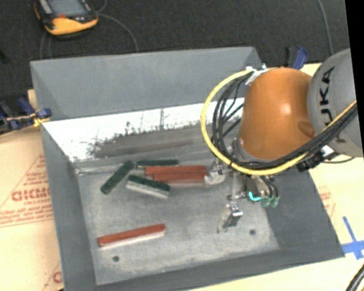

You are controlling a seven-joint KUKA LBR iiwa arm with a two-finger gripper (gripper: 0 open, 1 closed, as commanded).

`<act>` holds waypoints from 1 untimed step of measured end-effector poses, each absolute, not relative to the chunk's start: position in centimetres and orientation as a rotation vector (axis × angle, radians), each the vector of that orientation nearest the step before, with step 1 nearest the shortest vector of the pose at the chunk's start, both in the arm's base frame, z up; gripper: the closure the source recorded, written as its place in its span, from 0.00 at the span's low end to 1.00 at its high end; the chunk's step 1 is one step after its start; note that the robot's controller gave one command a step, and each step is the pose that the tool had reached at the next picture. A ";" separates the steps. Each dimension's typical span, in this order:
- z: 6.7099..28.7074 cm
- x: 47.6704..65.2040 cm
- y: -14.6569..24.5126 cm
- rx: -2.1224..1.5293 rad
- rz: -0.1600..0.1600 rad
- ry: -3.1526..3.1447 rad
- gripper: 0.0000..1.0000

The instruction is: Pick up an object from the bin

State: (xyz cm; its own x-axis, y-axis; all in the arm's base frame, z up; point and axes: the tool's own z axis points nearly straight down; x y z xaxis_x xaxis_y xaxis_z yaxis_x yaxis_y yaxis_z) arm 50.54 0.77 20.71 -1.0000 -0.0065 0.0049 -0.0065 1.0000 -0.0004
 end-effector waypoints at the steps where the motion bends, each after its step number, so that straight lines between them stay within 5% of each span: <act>1: 21.1 50.7 0.8 0.010 0.000 -3.145 0.00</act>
Offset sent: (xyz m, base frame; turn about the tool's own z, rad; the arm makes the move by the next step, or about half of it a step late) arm 0.0010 0.1287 -0.1371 -0.0775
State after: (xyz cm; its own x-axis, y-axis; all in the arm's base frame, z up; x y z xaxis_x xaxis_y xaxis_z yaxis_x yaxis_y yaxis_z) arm 50.71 0.78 21.11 -1.0000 -0.0063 -0.0035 -0.0063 1.0000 -0.0002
